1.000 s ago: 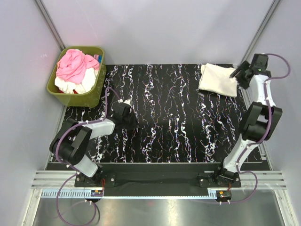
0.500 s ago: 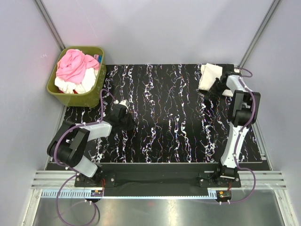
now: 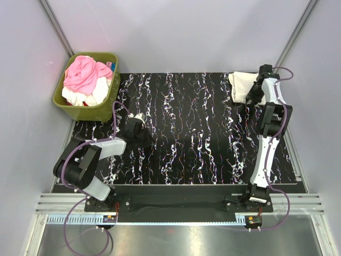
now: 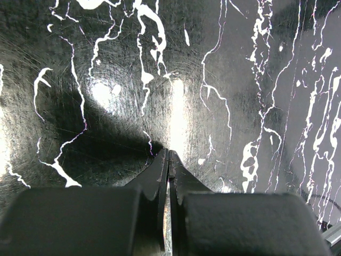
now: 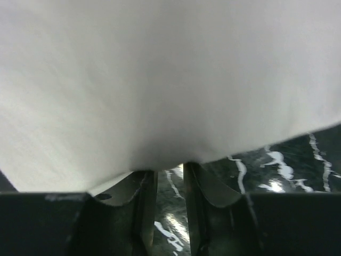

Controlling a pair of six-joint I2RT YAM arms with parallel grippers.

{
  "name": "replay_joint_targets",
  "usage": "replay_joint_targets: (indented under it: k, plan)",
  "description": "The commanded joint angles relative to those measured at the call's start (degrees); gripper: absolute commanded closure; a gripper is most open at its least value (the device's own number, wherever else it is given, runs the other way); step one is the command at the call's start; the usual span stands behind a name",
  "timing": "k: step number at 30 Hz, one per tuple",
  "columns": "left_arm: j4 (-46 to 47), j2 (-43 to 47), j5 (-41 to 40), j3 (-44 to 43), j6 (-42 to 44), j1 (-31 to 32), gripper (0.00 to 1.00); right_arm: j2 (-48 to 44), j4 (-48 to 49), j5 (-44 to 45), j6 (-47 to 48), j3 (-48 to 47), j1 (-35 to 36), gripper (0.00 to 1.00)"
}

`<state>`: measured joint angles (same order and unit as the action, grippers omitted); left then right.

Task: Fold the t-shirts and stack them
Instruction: Neatly place the folded tshirt to the corner

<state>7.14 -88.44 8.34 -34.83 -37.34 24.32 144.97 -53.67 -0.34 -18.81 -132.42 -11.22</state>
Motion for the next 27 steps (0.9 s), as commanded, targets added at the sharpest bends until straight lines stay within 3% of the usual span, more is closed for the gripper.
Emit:
replay_joint_targets:
  k: [1, 7, 12, 20, 27]
  plan:
    - [-5.0, -1.6, -2.4, 1.5, 1.7, -0.6, 0.99, -0.2, -3.3, 5.8, 2.5, -3.6, -1.9, 0.68]
    - [-5.3, -2.0, -2.4, 1.3, 1.7, -0.6, 0.99, -0.7, -1.3, 2.3, 2.1, -1.8, -3.1, 0.65]
    - [-5.5, -2.2, -2.4, 1.1, 1.7, -0.6, 0.99, 3.0, -2.7, 1.7, 0.9, -7.8, -3.1, 0.63]
    - [-5.6, -2.3, -2.5, 0.9, 1.7, -0.6, 0.99, 1.8, 1.1, -8.3, -1.3, -6.1, -3.0, 0.60]
    - [-5.6, -2.4, -2.5, 0.9, 1.7, -0.6, 1.00, 6.6, -0.7, -7.4, -1.8, -14.1, -3.0, 0.58]
